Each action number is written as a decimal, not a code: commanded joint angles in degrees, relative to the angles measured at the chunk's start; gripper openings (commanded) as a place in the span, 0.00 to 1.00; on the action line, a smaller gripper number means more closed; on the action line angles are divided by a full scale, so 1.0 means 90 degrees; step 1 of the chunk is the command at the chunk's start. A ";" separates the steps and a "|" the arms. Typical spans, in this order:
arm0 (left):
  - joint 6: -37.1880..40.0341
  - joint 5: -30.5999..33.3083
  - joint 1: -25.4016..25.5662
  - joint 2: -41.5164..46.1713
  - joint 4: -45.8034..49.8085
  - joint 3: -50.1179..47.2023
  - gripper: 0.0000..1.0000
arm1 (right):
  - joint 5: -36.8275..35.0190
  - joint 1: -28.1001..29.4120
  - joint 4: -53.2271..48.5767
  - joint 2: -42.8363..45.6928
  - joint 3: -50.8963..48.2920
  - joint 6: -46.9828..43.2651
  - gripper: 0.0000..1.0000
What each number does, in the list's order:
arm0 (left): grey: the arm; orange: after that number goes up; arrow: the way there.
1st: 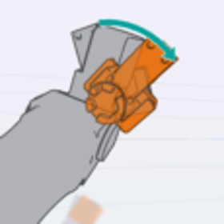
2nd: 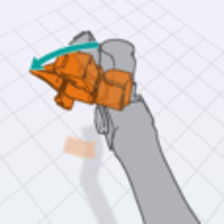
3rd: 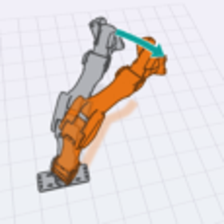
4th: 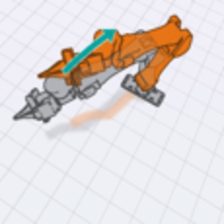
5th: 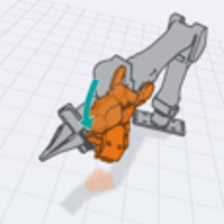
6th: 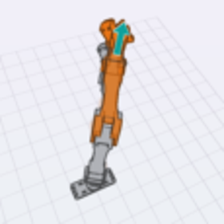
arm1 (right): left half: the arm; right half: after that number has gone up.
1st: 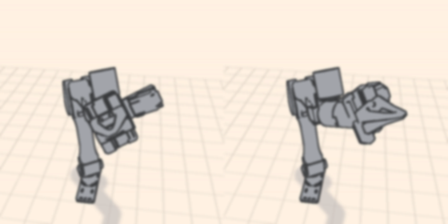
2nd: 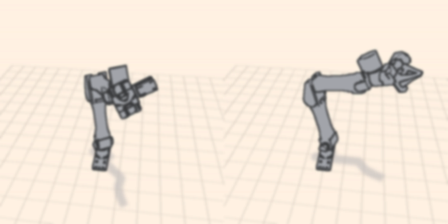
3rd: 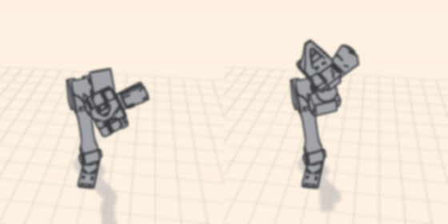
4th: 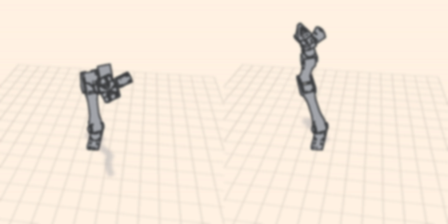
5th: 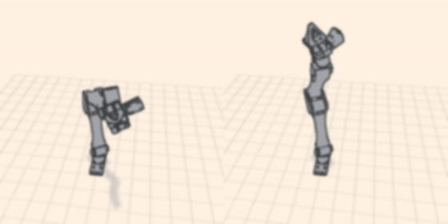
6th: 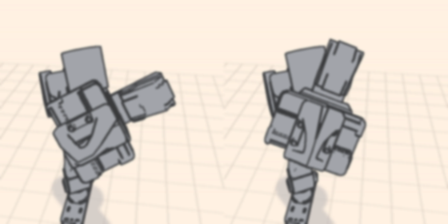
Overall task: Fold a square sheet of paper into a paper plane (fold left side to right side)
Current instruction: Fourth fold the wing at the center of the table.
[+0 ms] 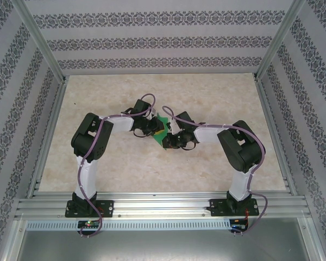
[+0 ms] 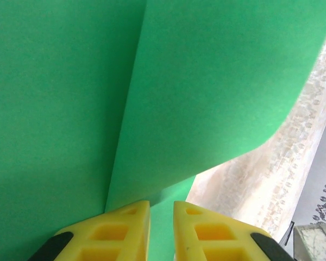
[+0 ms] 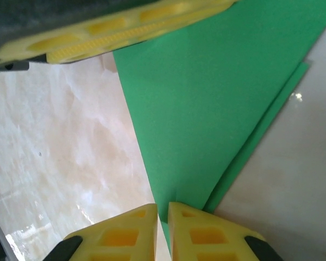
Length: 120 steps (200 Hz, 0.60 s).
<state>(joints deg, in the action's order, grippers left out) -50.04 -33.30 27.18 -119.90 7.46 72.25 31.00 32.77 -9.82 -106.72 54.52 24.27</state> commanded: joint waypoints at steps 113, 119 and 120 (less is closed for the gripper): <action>0.0050 0.0527 0.0027 -0.0213 0.0617 -0.0268 0.21 | 0.0009 0.0114 -0.1114 0.0818 -0.0809 -0.0029 0.15; 0.0054 0.0526 0.0028 -0.0213 0.0619 -0.0264 0.21 | 0.0056 0.0068 -0.1035 0.0963 -0.0810 0.0031 0.15; 0.0053 0.0526 0.0032 -0.0208 0.0622 -0.0264 0.21 | 0.0063 0.0064 -0.1027 0.0990 -0.0812 0.0044 0.15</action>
<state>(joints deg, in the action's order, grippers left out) -50.02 -34.22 27.77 -119.90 8.19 72.25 30.70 33.28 -12.99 -101.41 49.30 23.97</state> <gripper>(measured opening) 0.209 0.145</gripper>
